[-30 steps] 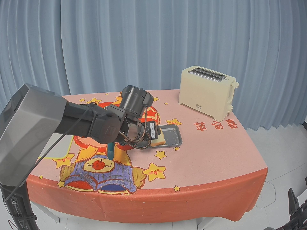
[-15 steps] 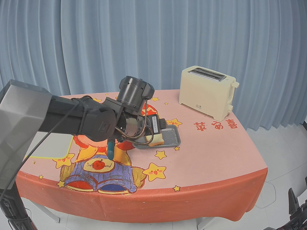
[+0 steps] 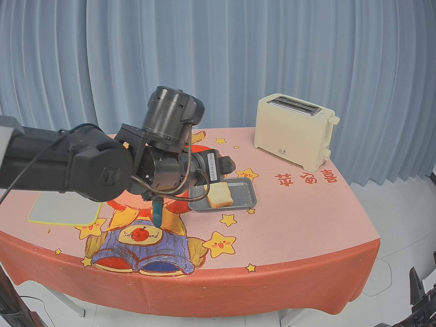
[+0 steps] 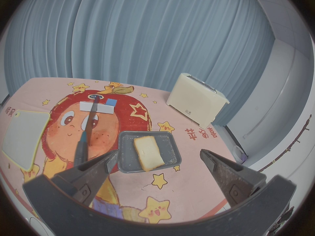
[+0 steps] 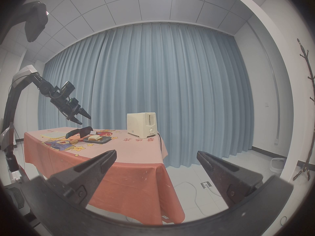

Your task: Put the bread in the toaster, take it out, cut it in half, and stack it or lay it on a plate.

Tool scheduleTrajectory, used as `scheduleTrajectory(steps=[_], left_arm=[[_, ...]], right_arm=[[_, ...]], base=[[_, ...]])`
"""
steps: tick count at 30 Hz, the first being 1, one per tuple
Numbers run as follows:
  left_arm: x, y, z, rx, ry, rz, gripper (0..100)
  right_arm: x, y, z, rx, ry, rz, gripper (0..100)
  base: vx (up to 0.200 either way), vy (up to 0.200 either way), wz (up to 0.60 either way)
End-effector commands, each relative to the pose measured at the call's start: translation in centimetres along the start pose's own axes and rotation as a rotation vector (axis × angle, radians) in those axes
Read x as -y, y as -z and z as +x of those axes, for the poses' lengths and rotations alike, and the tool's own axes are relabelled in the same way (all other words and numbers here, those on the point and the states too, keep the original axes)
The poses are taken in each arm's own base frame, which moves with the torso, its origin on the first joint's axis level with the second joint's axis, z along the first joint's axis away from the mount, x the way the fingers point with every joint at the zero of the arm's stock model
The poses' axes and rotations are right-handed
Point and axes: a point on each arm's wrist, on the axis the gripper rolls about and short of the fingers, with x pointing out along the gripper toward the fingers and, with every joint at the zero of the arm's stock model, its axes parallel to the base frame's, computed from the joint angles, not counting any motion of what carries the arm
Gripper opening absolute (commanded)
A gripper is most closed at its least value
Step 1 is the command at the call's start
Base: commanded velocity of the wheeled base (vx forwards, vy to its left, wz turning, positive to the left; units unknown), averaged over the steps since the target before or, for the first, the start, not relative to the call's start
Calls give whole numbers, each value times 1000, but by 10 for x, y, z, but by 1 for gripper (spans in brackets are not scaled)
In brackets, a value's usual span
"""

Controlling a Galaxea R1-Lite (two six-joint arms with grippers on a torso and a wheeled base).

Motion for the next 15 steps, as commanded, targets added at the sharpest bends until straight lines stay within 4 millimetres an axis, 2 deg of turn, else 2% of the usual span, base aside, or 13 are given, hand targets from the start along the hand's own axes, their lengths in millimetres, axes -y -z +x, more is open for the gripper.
scheduleTrajectory(steps=[1, 15], left_arm=[[-6, -9, -32, 53, 7, -14, 100], [-23, -11, -70, 128, -51, -32, 100]], right_arm=[[0, 5, 1, -10, 0, 0, 100], [0, 5, 1, -10, 0, 0, 100]], base=[[0, 0, 0], [0, 0, 0]])
